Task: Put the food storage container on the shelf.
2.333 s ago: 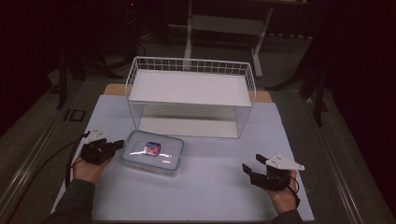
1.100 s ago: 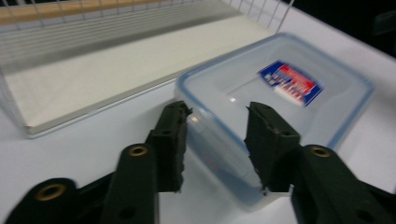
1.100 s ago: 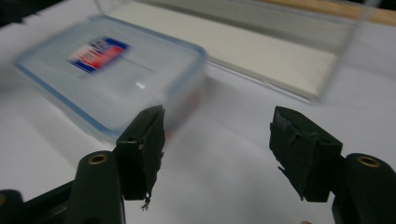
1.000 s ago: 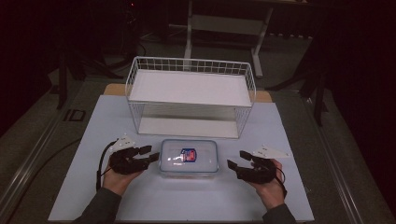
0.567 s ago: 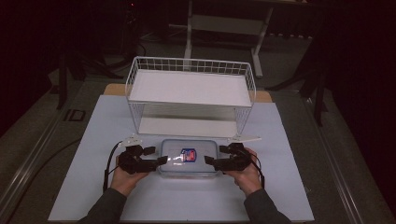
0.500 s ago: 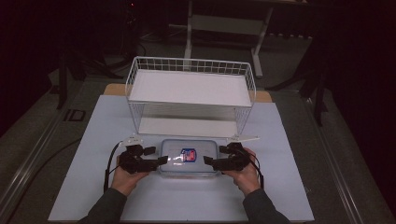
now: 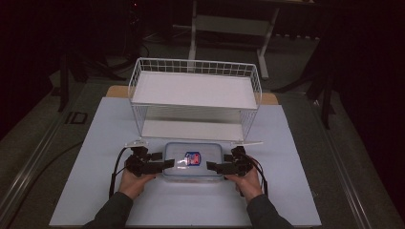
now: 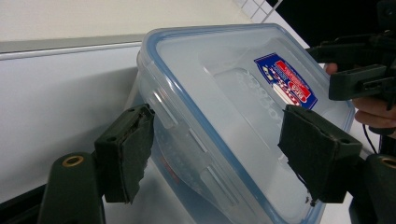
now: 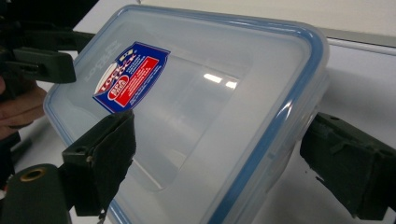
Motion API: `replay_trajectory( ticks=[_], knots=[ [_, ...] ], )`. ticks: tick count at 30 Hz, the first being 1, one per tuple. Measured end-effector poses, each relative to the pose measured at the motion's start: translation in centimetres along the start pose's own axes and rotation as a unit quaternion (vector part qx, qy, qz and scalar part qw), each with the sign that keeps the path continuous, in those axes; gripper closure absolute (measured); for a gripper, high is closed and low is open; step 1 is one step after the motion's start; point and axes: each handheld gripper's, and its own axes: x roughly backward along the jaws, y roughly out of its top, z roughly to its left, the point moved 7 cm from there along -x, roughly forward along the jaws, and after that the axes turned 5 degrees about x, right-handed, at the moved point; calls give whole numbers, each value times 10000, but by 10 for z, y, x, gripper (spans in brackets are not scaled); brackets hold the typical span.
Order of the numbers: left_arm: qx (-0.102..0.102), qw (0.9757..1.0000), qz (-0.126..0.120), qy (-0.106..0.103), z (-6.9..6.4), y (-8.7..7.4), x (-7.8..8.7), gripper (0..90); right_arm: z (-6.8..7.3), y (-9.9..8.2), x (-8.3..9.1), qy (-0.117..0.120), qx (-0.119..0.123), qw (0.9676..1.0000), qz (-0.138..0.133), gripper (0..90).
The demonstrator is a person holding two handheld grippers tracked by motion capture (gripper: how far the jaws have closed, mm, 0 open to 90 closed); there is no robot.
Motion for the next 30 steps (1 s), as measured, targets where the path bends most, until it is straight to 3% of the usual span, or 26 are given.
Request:
replay_trajectory(
  ticks=[9, 13, 23, 30],
  knots=[
    [384, 9988, 161, -265, 4, -1, -3, 246, -1, -3, -4, 268, -263, 9993, -2, 101],
    [710, 9957, 265, -527, 5, -4, -6, 248, -2, -5, -1, 404, -389, 9984, 53, 132],
    [811, 9943, 291, -628, 4, -3, 2, 326, -4, -7, 8, 517, -628, 9967, -35, 253],
    [639, 9964, 147, -540, -7, -7, 15, 410, -1, -8, 21, 600, -644, 9960, -154, 384]
  ],
)
